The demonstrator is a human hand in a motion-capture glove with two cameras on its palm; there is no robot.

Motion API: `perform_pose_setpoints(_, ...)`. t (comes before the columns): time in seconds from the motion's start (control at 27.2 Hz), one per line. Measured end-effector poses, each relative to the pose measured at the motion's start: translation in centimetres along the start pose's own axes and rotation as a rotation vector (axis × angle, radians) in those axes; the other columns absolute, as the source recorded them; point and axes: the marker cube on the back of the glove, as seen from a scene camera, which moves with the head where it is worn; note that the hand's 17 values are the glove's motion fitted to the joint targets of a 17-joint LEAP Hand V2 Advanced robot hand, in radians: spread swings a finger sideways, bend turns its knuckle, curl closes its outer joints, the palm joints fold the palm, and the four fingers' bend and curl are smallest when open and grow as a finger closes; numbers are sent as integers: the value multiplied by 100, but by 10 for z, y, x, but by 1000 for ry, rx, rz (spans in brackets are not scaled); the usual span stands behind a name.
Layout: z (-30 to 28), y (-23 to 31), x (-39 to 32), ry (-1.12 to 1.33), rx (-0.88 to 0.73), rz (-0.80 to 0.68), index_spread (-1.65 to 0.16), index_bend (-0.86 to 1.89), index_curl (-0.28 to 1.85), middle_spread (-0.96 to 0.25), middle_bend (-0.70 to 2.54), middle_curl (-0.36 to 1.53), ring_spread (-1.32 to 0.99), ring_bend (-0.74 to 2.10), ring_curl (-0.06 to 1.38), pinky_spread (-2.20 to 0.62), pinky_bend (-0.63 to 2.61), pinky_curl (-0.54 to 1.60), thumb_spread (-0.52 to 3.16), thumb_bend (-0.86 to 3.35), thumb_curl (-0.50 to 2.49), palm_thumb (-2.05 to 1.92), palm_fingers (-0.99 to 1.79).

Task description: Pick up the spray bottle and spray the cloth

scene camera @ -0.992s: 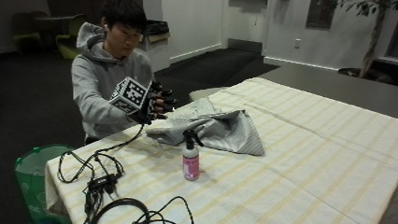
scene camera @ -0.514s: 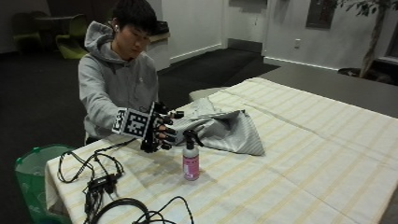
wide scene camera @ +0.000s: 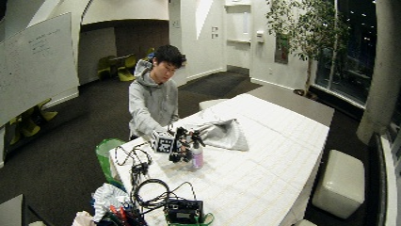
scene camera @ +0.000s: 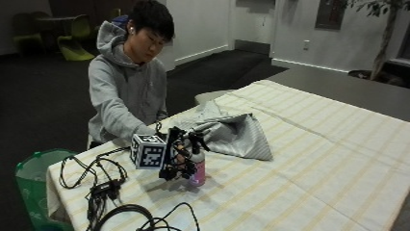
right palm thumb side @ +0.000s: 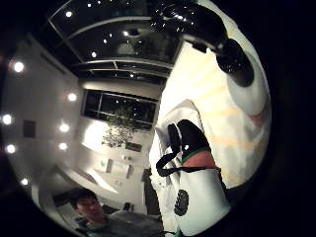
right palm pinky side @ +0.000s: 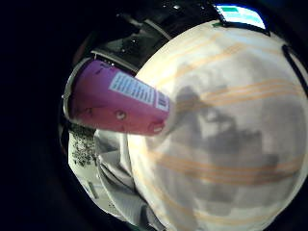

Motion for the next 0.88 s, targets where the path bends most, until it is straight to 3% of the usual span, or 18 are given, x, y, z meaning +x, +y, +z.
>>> perform_pose_setpoints(0.51, 28, -15, 10, -242, 152, 83, -36, 30, 24, -8, 28, 37, -2, 44, 29, 23, 45, 32, 94, -1, 43, 84, 58)
perform_pose_setpoints(0.88, 42, -23, 15, -257, 146, 92, -33, 30, 32, -9, 22, 37, -5, 38, 30, 23, 36, 32, 93, -2, 42, 88, 68)
